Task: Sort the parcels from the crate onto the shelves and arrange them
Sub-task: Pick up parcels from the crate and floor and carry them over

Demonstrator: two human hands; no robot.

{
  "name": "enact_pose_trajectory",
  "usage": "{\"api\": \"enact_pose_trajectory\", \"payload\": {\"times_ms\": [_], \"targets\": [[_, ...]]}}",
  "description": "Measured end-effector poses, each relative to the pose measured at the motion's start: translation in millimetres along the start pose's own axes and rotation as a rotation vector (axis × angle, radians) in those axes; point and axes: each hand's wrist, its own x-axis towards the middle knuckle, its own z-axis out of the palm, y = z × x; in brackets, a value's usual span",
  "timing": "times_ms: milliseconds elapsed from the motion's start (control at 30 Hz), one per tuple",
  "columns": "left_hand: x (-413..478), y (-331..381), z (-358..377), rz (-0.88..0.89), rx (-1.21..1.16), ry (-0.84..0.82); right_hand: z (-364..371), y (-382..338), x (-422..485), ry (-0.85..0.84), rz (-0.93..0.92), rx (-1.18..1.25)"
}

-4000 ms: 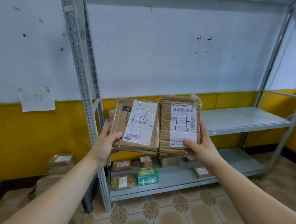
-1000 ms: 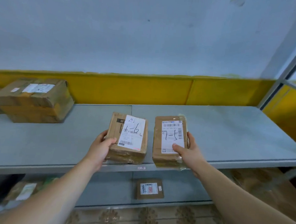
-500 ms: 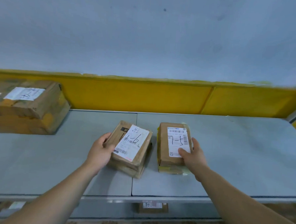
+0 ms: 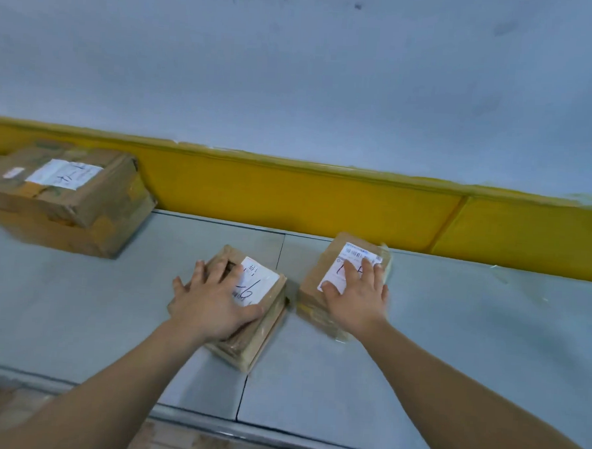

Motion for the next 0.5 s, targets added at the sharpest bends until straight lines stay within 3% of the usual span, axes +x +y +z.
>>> {"api": "enact_pose_trajectory", "payload": {"times_ms": [133,233,300,500], "targets": [[5.4,-22.1,-5.9,-0.16,-0.07,0.016,-15.5,12.2,19.8,0.0,-0.316,-0.137],[5.9,-26.9,-6.7,-0.205,-0.088,0.018,-24.3,32.0,30.1,-0.123,-0.529,-0.351],[8.3,-23.4,-7.0,-0.206,-0.057,0.009,-20.4,29.2,37.6,-0.15,-0.502,-0.389],[24.3,-21.6,-8.7,-0.196,-0.03,-0.005,0.9,-28.4,54.0,-0.038,-0.152,-0.2]]}}
